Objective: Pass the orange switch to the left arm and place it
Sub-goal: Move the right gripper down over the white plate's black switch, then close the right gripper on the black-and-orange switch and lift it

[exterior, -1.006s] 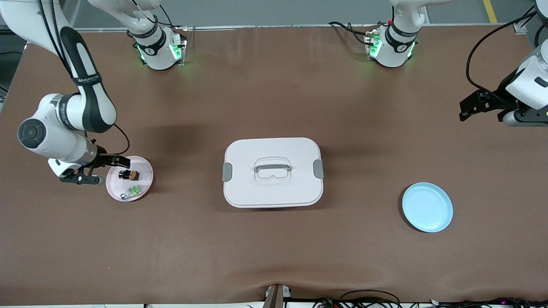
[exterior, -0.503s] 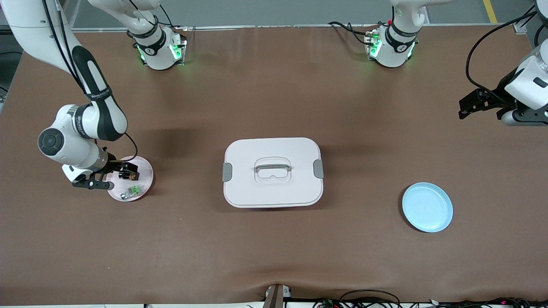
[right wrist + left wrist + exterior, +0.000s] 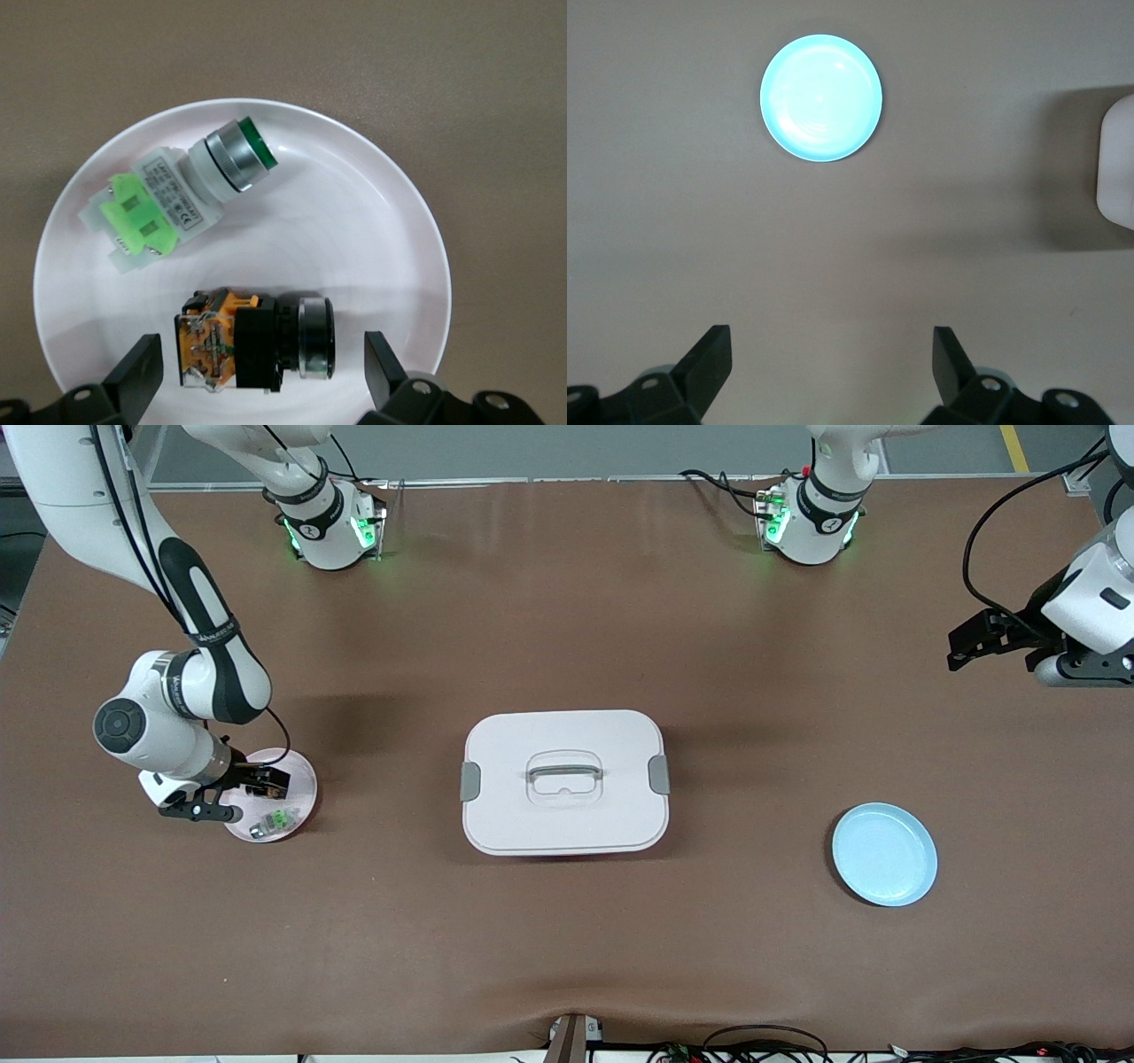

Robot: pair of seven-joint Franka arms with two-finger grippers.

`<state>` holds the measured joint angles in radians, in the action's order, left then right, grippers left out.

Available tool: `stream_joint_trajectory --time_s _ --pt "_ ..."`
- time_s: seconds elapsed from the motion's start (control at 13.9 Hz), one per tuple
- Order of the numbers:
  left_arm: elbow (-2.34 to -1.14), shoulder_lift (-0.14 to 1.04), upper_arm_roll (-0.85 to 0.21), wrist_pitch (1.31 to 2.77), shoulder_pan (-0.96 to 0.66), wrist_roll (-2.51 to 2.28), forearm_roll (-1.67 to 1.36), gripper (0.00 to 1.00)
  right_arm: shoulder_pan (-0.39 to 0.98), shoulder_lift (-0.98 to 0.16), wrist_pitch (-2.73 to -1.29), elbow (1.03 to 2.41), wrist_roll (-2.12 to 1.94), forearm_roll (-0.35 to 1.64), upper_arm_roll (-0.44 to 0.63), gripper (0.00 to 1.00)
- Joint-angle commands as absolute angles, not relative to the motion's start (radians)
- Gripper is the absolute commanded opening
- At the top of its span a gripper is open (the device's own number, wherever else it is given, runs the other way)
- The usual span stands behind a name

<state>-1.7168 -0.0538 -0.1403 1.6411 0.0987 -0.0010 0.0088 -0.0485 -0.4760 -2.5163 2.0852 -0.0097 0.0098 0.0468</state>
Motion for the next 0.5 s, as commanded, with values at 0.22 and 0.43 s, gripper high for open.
stream_joint_trajectory --time_s 0.22,0.43 --pt "-1.704 -0.048 -0.141 1.624 0.106 0.020 -0.008 1.00 -0.069 -0.505 -2.519 2.057 0.002 0.009 0.035 1.00" --pt "-1.704 -0.048 -0.138 1.624 0.107 0.020 -0.008 1.00 -0.069 -0.509 -2.519 2.056 0.003 0.009 0.035 1.00"
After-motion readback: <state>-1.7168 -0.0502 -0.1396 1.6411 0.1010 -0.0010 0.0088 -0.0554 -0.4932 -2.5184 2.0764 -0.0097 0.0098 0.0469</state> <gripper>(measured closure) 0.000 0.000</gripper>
